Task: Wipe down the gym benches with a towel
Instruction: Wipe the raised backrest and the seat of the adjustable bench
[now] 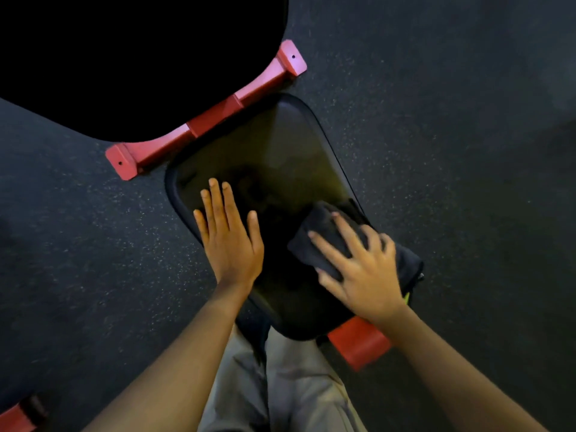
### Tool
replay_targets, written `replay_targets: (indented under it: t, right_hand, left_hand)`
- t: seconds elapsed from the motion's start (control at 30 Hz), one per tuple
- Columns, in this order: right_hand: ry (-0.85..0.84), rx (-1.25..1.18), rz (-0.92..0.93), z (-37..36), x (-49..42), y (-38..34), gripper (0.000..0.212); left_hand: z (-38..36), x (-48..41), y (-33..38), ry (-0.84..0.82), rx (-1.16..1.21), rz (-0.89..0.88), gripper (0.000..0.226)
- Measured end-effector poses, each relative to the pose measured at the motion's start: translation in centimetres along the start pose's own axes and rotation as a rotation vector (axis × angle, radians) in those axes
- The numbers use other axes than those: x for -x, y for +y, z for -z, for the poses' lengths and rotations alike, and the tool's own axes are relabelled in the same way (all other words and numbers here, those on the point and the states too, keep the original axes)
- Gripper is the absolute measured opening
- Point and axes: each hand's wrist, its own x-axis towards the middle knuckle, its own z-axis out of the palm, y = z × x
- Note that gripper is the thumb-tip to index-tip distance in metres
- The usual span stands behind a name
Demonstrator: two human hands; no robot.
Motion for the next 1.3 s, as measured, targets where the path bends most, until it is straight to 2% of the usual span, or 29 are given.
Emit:
replay_targets:
  t: [0.13,0.2,0.27,0.33,0.47,0.53,0.63,0.73,0.8,0.9,1.0,1.07,1.17,1.3]
  right_hand:
    - [-0.009,-0.065,-0.351,0.1,-7.2,0.4,0.057]
    - [0.019,-0.091,-0.378,0.6,-13.3,-0.3,0.059]
    - [0.006,-0.084,-0.298,0.8,-18.3,-1.3,0.060]
    - [-0.008,-0.059,-0.190,0.7,-19.5,-2.1,0.058]
    - [0.015,-0.002,0.132,0.2,-12.4,-1.0,0.057]
    - [-0.005,-0.004,0.186,0.1,-8.1,0.4,0.060]
    - [0.016,-0.027,-0.016,0.3,-8.2,1.7,0.056]
    - [0.028,-0.083,-0.268,0.5,-14.6,0.0,0.059]
    - [0.012,-0.108,-0.314,0.5,-19.2,-1.9,0.063]
    - [0.003,-0.038,-0.159,0.3,-19.9,-3.6,0.061]
    - [-0.021,0.010,0.161,0.4,-14.2,-2.2,0.059]
    - [-0.039,0.036,0.270,0.5,-10.0,-0.6,0.060]
    - [-0.027,0.040,0.098,0.5,-9.5,0.9,0.059]
    - [0.003,-0.028,-0.194,0.3,-16.6,-2.7,0.058]
  left_hand:
    - [-0.2,-0.1,0.1,0.008,-0.040,0.019,0.059]
    - [-0.2,-0.2,0.1,0.012,-0.054,0.020,0.058]
    - [-0.3,-0.3,0.1,0.024,-0.059,0.019,0.058]
    - [-0.3,-0.2,0.1,0.029,-0.050,0.018,0.057]
    - [-0.3,-0.3,0.0,0.017,-0.041,0.024,0.058]
    - [-0.3,-0.3,-0.1,0.007,-0.047,0.025,0.057]
    - [-0.4,-0.3,0.2,0.015,-0.055,0.040,0.057]
    - [-0.5,-0.2,0.4,0.025,-0.066,0.048,0.056]
    - [-0.4,-0.2,0.4,0.030,-0.075,0.045,0.056]
    - [-0.4,-0.2,0.4,0.030,-0.074,0.047,0.056]
    - [-0.5,-0.1,0.4,0.029,-0.080,0.046,0.056]
    - [-0.6,0.0,0.4,0.024,-0.084,0.044,0.057]
    - [-0.6,0.0,0.4,0.034,-0.081,0.047,0.056]
    - [-0.6,0.1,0.4,0.061,-0.040,0.033,0.055]
